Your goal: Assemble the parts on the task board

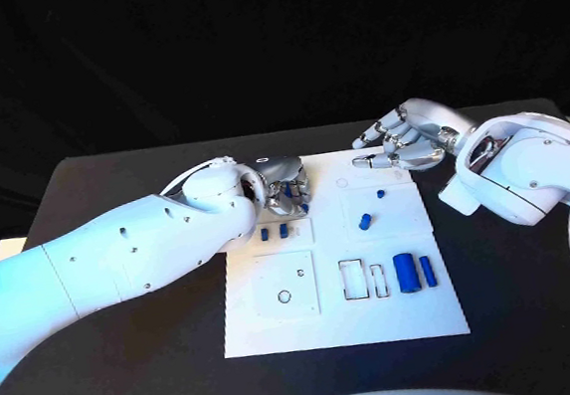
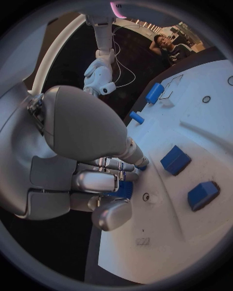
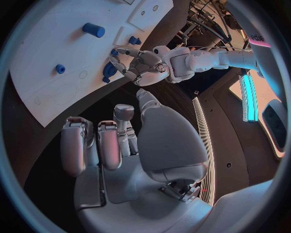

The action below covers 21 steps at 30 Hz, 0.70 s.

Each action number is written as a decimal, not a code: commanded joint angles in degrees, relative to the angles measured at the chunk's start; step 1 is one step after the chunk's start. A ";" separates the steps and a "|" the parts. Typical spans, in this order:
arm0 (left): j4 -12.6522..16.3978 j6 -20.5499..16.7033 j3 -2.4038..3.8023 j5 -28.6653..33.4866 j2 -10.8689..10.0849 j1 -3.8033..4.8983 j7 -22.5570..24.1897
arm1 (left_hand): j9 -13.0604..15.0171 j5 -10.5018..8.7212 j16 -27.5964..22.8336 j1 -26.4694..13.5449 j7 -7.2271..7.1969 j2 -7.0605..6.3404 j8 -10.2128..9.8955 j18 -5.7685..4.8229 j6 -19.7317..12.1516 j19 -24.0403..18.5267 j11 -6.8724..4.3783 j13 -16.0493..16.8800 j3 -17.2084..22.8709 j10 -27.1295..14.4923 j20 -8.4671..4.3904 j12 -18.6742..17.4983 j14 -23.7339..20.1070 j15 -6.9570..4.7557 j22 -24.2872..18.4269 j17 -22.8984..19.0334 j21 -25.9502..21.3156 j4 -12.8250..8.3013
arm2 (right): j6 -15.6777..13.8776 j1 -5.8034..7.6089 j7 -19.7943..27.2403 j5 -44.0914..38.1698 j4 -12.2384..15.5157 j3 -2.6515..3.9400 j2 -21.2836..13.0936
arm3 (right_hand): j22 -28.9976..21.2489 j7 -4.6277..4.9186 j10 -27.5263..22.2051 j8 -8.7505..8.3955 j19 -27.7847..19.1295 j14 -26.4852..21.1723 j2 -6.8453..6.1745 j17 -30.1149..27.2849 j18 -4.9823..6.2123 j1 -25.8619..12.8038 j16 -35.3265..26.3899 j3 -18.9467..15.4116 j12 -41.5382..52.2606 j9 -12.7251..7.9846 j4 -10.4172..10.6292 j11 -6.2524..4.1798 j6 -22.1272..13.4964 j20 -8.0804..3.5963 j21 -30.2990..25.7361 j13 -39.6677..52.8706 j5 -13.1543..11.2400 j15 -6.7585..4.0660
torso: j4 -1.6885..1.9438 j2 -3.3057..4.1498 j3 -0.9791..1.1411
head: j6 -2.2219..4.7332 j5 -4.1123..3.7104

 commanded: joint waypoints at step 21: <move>-0.74 0.31 -0.06 -0.36 0.82 -0.10 2.08 | -0.85 -0.33 0.14 0.77 -0.53 0.34 -0.45 -1.11 5.05 0.64 -1.01 0.07 6.64 6.39 -0.90 -1.42 1.49 -1.15 3.02 -1.41 2.93 -2.48 | 0.87 -0.05 0.34 -0.15 0.12 0.00 0.17 | 0.08 -0.01 -0.21 0.03 -0.10 3.78 0.64 4.28 0.49 0.01 -0.26 -0.25 0.09 0.01 -0.05 -0.16 0.45 -0.04 -0.19 0.06 0.38 -0.47 | -0.02 0.00 -0.01 | -0.12 0.14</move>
